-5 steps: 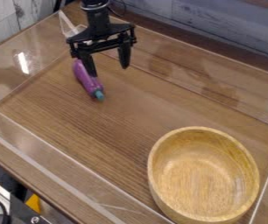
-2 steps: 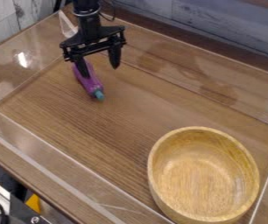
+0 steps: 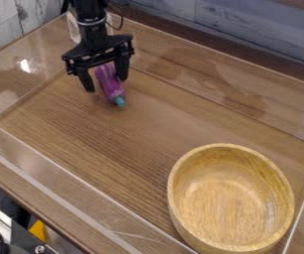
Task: Put the purple eggplant in the brown bowl
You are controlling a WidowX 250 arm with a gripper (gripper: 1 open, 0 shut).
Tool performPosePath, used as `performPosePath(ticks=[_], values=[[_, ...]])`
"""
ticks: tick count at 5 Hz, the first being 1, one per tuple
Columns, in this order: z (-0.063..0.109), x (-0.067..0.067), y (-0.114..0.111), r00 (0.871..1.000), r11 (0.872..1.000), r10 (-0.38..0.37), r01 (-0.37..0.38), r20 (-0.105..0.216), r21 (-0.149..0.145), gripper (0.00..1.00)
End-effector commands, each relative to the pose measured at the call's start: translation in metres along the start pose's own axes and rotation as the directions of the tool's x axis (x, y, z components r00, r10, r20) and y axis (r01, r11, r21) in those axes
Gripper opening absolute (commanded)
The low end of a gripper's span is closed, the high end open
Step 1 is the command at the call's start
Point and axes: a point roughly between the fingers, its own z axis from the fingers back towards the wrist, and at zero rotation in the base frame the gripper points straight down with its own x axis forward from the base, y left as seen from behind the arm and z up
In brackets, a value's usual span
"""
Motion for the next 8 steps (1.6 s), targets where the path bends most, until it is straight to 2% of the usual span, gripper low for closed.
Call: performPosePath(ticks=[1, 2, 3, 5, 8], values=[[0.007, 0.009, -0.001, 0.999, 1.0, 0.022, -0.022, 0.044, -0.008, 1.0], [0.002, 0.011, 0.0, 0.998, 0.999, 0.039, -0.039, 0.053, 0.003, 1.0], [-0.001, 0.012, 0.001, 0.997, 0.999, 0.05, -0.051, 0.059, 0.011, 0.0], [0.005, 0.011, 0.004, 0.993, 0.996, 0.091, -0.091, 0.081, -0.005, 0.0], [0.013, 0.01, 0.006, 0.987, 0.994, 0.113, -0.111, 0.112, -0.021, 0.0]])
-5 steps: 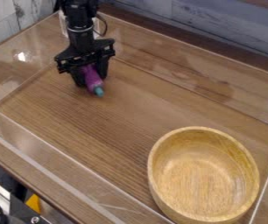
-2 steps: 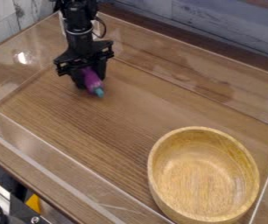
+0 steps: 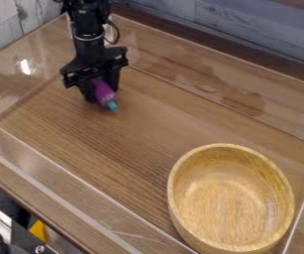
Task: Put the purple eggplant in the brown bowl
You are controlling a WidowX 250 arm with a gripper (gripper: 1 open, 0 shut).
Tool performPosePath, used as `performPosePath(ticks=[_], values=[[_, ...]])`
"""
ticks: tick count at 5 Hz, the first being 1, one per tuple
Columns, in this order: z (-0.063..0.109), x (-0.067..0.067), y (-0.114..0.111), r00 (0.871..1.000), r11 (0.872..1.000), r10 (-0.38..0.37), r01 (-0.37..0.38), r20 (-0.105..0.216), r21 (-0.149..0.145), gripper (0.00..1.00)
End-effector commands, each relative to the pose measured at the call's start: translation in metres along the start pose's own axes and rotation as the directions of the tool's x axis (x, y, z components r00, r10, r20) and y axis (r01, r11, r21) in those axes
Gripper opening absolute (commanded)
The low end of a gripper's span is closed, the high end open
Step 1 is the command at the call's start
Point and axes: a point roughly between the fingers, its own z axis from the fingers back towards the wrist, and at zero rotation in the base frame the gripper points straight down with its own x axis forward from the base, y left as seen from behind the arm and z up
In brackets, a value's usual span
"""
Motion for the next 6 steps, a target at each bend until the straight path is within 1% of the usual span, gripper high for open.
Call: performPosePath(ticks=[1, 3, 6], values=[[0.028, 0.0115, -0.0044, 0.997, 0.998, 0.012, -0.007, 0.076, -0.056, 0.0], [0.0317, 0.0139, -0.0051, 0.995, 0.998, 0.019, -0.012, 0.096, -0.067, 0.0], [0.0299, 0.02, -0.0051, 0.989, 0.997, 0.018, -0.007, 0.147, -0.078, 0.0]])
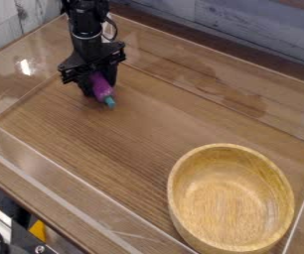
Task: Put the purple eggplant in the brown bowl
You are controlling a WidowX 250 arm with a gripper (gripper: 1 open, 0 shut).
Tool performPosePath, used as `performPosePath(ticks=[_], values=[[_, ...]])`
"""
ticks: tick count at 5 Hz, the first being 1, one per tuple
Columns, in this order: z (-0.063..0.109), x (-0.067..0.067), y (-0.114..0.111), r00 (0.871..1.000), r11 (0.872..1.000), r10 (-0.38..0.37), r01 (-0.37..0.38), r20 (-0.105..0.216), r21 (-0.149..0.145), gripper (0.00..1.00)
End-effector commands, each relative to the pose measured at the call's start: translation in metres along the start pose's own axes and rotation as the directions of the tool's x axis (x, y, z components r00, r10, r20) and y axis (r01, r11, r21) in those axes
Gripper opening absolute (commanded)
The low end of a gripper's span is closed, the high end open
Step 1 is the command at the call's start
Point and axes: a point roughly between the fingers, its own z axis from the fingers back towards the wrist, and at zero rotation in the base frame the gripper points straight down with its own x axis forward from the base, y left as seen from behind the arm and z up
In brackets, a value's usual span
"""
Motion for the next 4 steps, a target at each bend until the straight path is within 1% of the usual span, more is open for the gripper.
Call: performPosePath(ticks=[1, 2, 3, 4], values=[[0.035, 0.01, -0.004, 0.997, 0.998, -0.04, 0.043, 0.067, -0.043, 0.0], [0.046, 0.008, -0.005, 0.993, 0.994, -0.096, 0.099, 0.066, -0.039, 0.0], [0.056, 0.003, -0.005, 0.984, 0.985, -0.166, 0.168, 0.064, -0.038, 0.0], [0.065, -0.002, -0.005, 0.974, 0.975, -0.218, 0.22, 0.058, -0.037, 0.0]])
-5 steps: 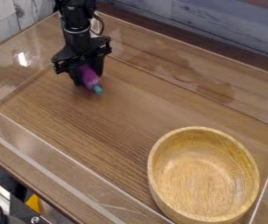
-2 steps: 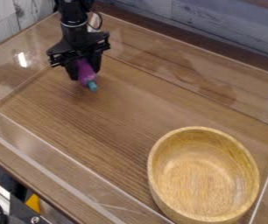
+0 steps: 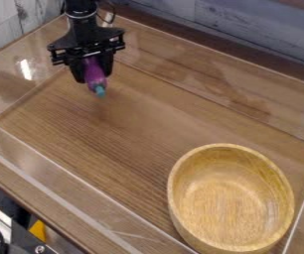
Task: Put the purple eggplant in the brown bowl
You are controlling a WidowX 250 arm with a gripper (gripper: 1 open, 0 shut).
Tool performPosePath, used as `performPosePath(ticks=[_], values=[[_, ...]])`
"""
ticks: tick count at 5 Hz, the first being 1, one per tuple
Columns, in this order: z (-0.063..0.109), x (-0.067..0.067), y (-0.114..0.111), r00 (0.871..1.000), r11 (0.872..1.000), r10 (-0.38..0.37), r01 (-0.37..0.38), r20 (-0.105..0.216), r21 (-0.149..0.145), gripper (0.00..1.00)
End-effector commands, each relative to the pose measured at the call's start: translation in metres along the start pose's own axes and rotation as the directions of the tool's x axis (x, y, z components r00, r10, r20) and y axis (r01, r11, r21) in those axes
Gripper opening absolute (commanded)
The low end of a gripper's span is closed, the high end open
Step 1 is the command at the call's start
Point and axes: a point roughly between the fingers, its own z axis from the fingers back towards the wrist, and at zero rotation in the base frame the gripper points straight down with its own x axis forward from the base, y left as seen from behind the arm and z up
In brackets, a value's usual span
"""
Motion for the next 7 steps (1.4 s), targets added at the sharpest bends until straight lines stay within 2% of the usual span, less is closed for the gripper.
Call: performPosePath(ticks=[1, 2, 3, 4, 5, 7], values=[[0.03, -0.003, -0.008, 0.996, 0.996, -0.079, 0.081, 0.05, -0.034, 0.0], [0.039, -0.027, -0.017, 0.981, 0.98, -0.193, 0.194, 0.029, -0.04, 0.0], [0.048, -0.056, -0.028, 0.941, 0.94, -0.338, 0.337, 0.004, -0.058, 0.0], [0.056, -0.091, -0.039, 0.884, 0.883, -0.466, 0.463, -0.026, -0.078, 0.0], [0.063, -0.128, -0.054, 0.811, 0.81, -0.583, 0.577, -0.041, -0.108, 0.0], [0.072, -0.195, -0.075, 0.675, 0.674, -0.735, 0.72, -0.054, -0.164, 0.0]])
